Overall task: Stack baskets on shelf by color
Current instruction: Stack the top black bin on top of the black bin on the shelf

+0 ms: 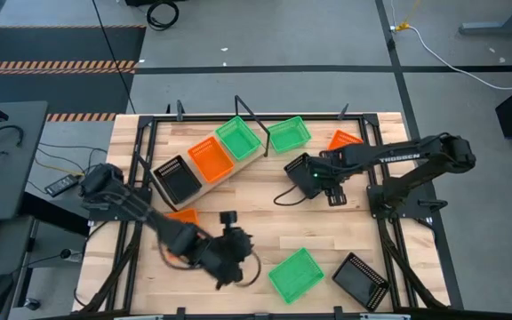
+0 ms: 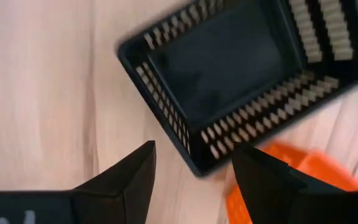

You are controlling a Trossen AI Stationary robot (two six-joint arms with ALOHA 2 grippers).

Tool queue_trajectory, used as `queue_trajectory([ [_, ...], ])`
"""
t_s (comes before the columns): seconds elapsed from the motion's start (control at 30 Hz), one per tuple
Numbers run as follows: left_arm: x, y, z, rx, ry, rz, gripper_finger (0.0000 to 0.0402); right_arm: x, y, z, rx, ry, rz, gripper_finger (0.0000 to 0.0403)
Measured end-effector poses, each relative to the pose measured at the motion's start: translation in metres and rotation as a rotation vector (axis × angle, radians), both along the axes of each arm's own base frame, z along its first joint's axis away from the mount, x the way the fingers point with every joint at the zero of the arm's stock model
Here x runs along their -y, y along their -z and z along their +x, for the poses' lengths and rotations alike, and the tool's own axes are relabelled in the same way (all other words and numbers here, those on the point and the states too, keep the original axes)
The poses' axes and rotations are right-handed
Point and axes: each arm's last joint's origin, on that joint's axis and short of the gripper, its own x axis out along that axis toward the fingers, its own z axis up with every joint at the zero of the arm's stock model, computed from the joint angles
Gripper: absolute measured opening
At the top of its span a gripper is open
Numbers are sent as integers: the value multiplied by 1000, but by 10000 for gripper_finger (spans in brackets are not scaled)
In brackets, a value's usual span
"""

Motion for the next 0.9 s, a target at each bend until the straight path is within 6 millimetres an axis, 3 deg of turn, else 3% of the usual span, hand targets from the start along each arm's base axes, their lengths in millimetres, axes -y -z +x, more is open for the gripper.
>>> queue_trajectory([
  [0.23, -39, 44, 24, 10, 38, -111, 117, -10, 2, -3, 30, -65, -4, 216],
  [0.43, -66, 62, 38, 109, 126, -227, 117, -15, 13, -3, 43, -84, -5, 216],
  [0.9, -91, 100, 28, 374, 106, -325, 116, -17, 18, -3, 57, -89, -37, 215],
])
